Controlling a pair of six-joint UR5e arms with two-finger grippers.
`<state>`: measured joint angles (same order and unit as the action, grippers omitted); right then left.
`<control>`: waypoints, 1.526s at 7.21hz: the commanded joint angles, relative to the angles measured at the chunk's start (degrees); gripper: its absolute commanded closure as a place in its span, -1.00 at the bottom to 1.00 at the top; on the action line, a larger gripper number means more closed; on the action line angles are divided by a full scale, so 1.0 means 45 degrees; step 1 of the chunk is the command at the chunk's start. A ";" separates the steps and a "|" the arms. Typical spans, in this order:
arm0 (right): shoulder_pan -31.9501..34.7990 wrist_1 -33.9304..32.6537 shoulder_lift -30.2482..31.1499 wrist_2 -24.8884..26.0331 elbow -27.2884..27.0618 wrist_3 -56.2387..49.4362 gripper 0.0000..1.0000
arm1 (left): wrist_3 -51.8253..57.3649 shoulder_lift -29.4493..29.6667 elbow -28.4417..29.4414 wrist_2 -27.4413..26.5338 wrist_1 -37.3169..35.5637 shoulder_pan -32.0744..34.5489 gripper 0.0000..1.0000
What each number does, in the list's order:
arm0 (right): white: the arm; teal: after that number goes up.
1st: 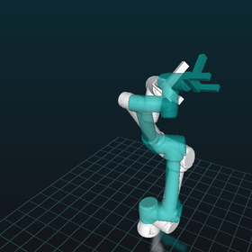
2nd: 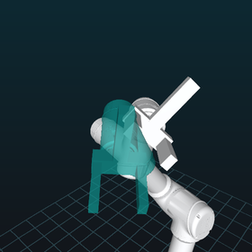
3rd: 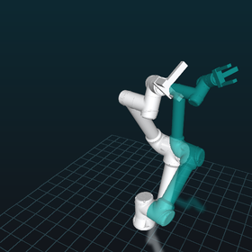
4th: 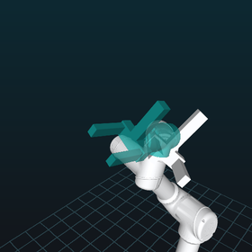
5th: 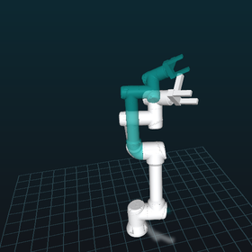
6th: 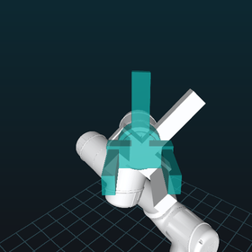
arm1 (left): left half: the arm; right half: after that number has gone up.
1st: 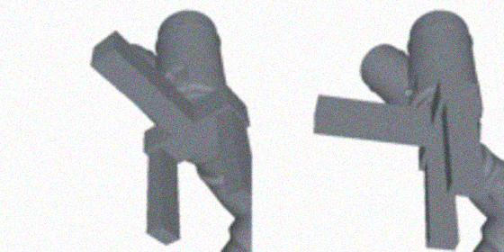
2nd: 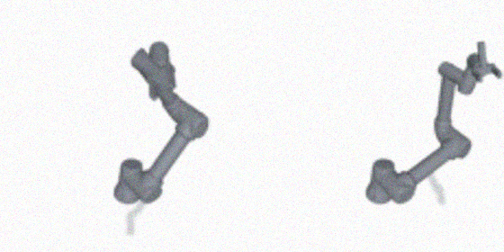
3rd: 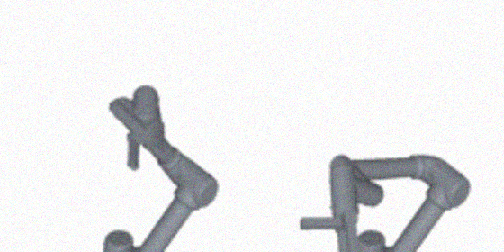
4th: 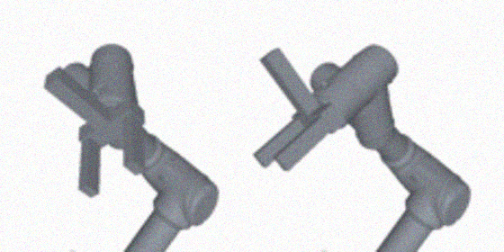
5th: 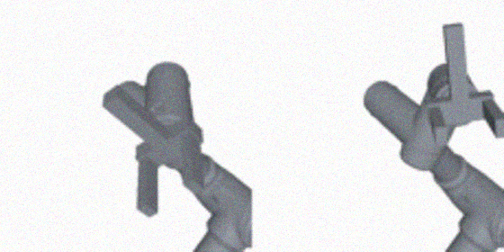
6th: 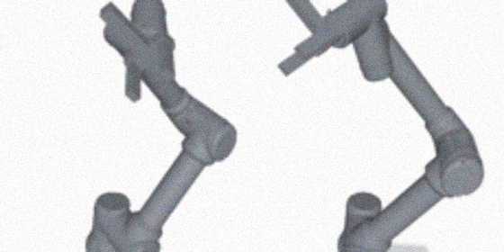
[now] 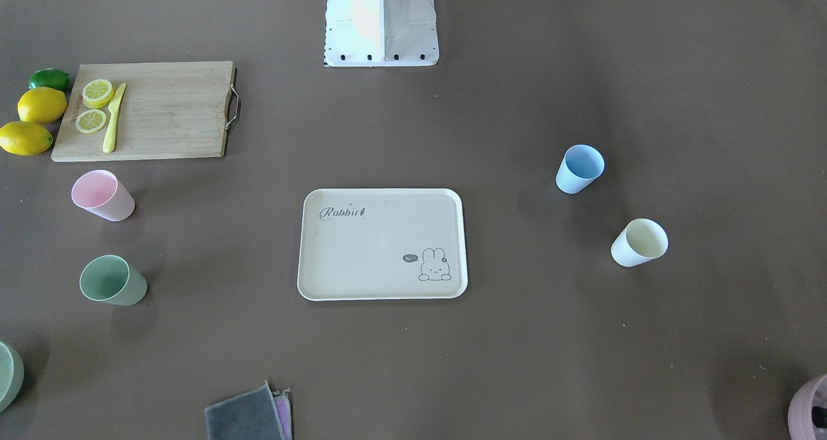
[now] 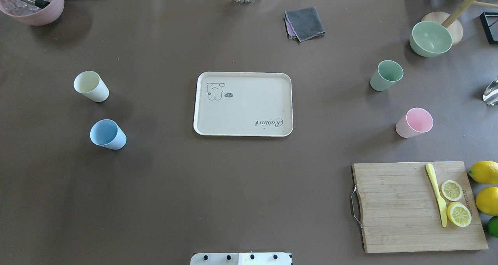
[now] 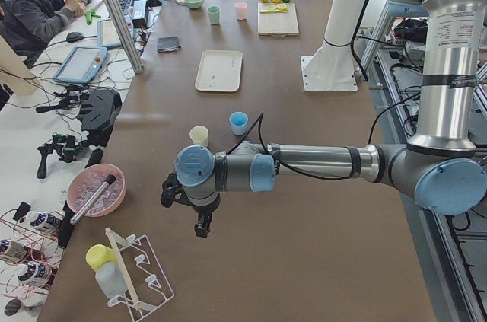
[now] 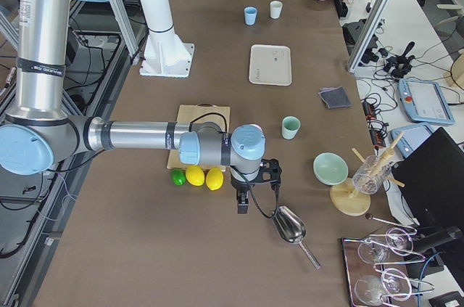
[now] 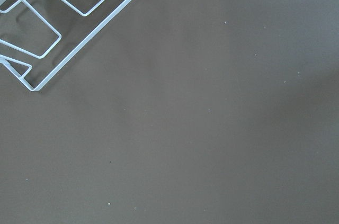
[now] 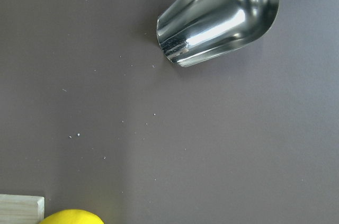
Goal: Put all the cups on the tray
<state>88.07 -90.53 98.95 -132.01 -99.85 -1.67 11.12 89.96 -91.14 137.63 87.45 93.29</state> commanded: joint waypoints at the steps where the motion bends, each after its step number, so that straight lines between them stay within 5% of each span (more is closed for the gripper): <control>1: 0.0000 0.0001 0.0062 0.0019 -0.0018 0.0000 -1.00 | 0.0028 -0.0029 -0.0077 -0.0018 0.0155 0.0011 -0.98; 6: 0.0000 0.0195 -0.0209 0.0078 -0.0173 0.0058 -1.00 | -0.0049 0.0166 -0.0387 -0.0096 0.0195 0.0011 -0.98; 8: 0.0000 0.3245 -0.0191 -0.0058 -0.0136 0.0523 -1.00 | -0.0011 0.0107 -0.1189 0.0039 0.0505 0.0340 -0.98; 11: 0.0000 0.4959 -0.0288 0.0175 -0.0428 0.1171 -1.00 | -0.0108 0.0067 -0.1056 -0.0076 0.3817 0.0714 -0.98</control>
<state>88.07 -70.94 97.90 -131.60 -101.37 3.00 10.74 90.00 -96.32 137.63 98.43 96.12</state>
